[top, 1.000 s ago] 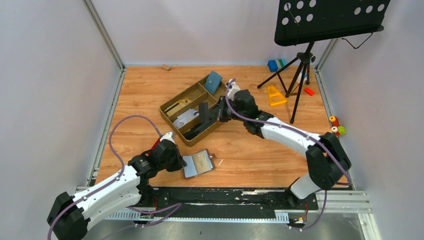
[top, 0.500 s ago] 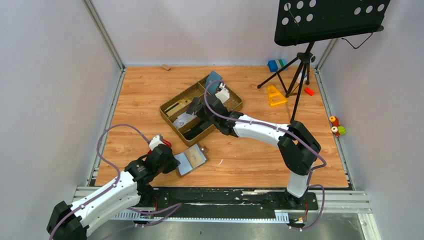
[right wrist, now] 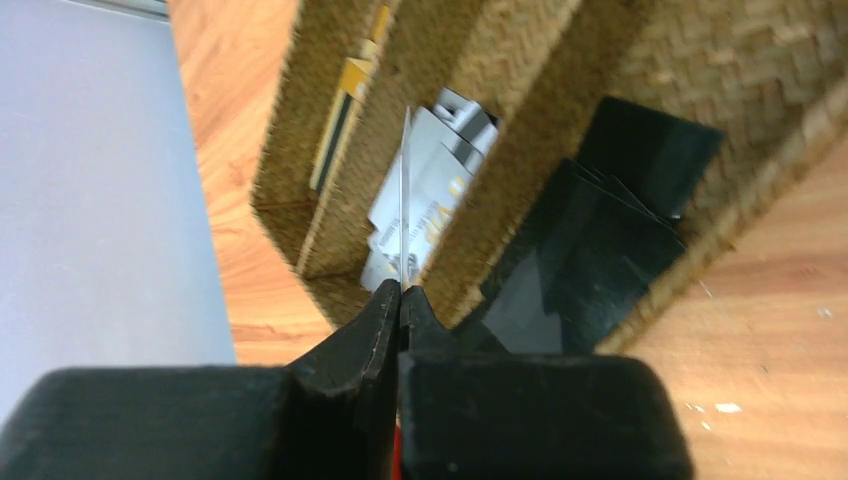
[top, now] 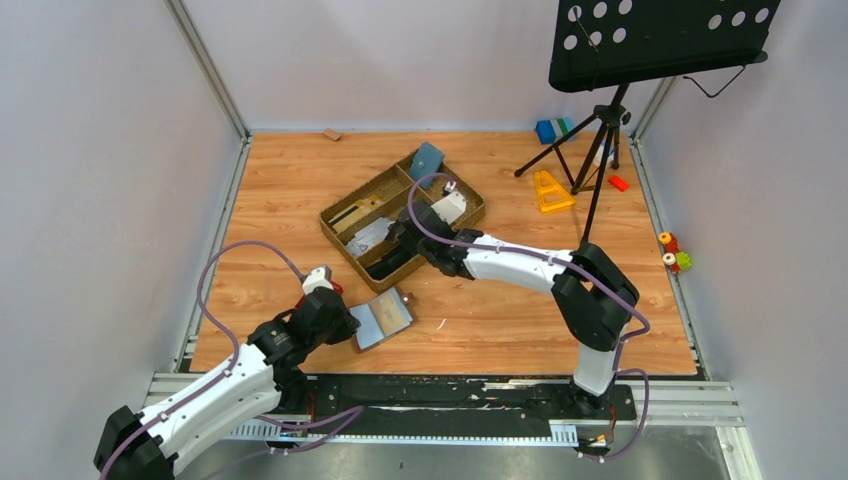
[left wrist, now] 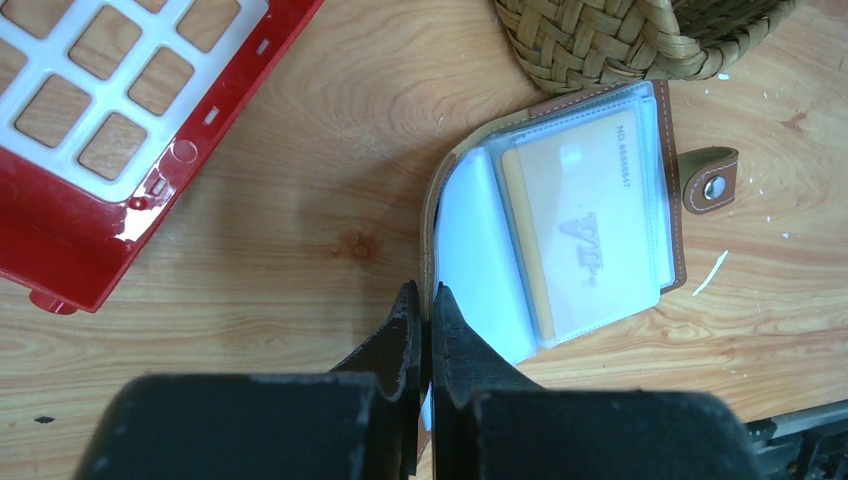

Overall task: Take the credit cards out of the card holder
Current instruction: Place the credit card in the storage box.

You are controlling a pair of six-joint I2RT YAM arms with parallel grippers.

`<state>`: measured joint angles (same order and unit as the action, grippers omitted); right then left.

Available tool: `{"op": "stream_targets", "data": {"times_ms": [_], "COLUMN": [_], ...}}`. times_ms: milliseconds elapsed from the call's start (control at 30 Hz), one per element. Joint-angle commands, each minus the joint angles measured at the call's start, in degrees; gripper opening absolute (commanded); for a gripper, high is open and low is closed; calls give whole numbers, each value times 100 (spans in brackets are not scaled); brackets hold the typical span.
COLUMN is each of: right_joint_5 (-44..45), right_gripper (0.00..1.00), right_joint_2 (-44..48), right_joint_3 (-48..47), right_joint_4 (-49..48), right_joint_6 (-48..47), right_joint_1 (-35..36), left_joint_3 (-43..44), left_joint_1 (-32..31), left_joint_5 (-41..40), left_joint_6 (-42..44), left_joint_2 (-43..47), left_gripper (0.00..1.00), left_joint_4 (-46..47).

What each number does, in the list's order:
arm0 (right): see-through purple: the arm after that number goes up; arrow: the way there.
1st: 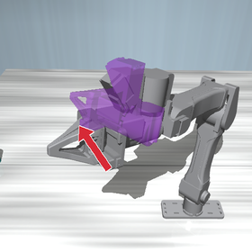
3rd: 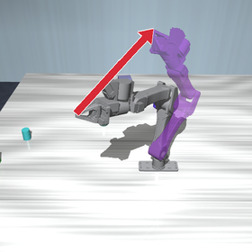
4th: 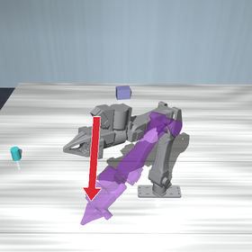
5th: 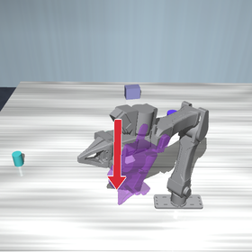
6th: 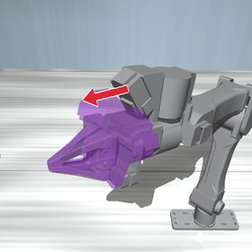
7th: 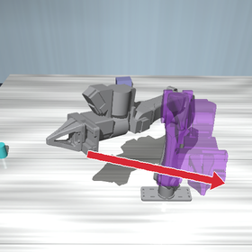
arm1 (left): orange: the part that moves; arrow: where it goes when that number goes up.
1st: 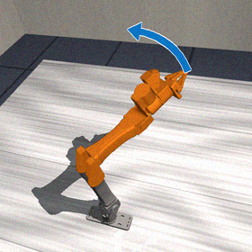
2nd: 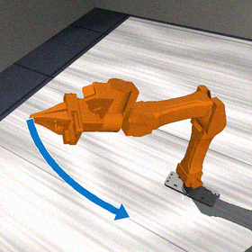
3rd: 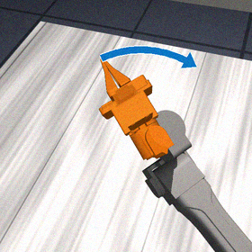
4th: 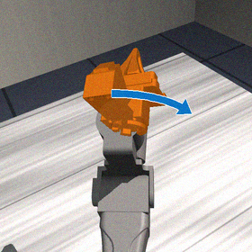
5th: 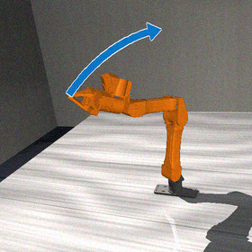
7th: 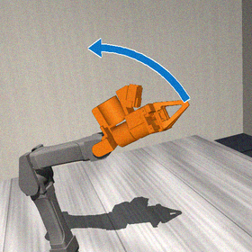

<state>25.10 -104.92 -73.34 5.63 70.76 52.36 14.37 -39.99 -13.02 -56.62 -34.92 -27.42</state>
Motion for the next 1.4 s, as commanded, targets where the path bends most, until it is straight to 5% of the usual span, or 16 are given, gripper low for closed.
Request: {"op": "stream_targets", "data": {"times_ms": [0,700,967,1233,1367], "right_joint_5": [402,7,96,386,118], "right_gripper": [0,1,48,53,74], "right_joint_2": [162,-439,-268,459,886], "right_joint_3": [147,-275,-58,380,397], "right_joint_4": [505,703,315,195,744], "right_joint_6": [647,1518,1273,154,-1672], "right_joint_1": [221,227,222,223,222], "left_joint_3": [90,69,47,3,19], "left_joint_1": [52,60,59,53,58], "left_joint_5": [-256,309,480,733,1033], "left_joint_6": [406,1056,1132,1141,1293], "left_joint_2": [-6,165,155,108,57], "left_gripper": [0,0,0,0,0], "left_joint_4": [202,419,518,775,1050]}}
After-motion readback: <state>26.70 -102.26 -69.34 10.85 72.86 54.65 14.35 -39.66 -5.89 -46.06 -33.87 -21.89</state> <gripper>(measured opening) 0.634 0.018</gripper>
